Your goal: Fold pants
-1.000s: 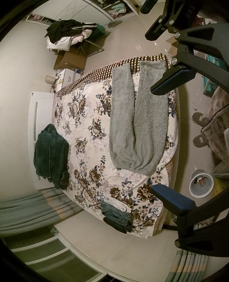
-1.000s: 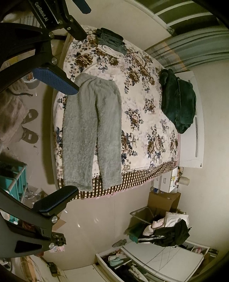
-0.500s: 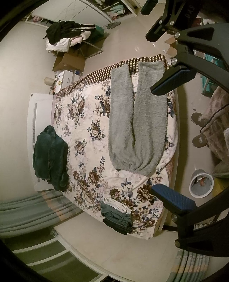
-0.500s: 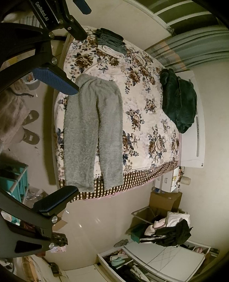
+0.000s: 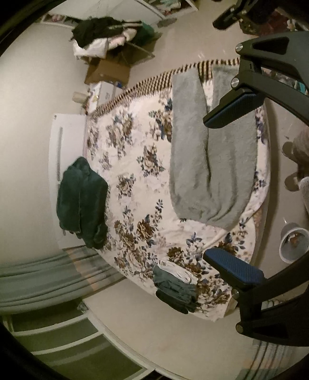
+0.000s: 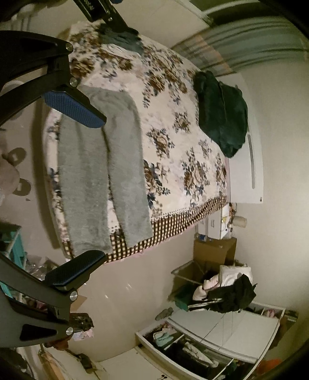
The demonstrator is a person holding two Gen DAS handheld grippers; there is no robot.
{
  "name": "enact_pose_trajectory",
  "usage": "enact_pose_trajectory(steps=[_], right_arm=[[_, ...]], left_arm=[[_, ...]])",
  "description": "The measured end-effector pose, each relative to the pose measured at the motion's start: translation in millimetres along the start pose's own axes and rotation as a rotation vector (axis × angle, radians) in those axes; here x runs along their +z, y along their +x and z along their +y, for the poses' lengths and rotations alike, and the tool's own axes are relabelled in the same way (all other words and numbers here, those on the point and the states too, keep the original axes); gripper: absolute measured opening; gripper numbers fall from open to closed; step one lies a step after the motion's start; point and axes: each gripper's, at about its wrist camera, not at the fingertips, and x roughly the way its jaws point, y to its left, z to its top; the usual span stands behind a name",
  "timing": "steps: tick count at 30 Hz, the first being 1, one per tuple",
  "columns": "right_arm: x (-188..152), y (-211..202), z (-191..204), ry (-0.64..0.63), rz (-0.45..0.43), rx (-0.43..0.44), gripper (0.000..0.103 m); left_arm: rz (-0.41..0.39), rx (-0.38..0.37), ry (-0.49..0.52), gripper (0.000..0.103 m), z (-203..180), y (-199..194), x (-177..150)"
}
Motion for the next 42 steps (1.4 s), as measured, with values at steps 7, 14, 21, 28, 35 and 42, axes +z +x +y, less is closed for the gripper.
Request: enact_pose_trajectory(steps=[7,14,21,28,35,42], right_arm=[[39.2,122.2,2.0,-0.006,0.042,-0.033,0.103],[85.4,287.5,-8.8,-0.024,0.152,0.009,0.103],[124.0,471.2,-21.0,-0.062,0.264,0.014,0.103],[121.4,630.3,-19.4,-0.205,0.347,-0.036,0.103],[69.9,812.4,2.4,-0.412,0.582,-0.032,0.103],[43.7,917.1,32.7,-0.626,0.656,-0.021,0.103]], left_arm=[[0.069,0.010,-0.004,0.103,-20.8,87.3,26.9],[0.135,0.096,-0.033,0.103,-46.7,190.5,63.7],[0.212,0.153,-0.059,0.103,-78.2,311.6,85.3],[0.308,0.175,0.078,0.103,-127.3,450.2,75.2],[0.480,0.103,0.348,0.103,-189.9,602.2,40.7],[0.553,0.043,0.509,0.103,-229.3,692.6,20.0]])
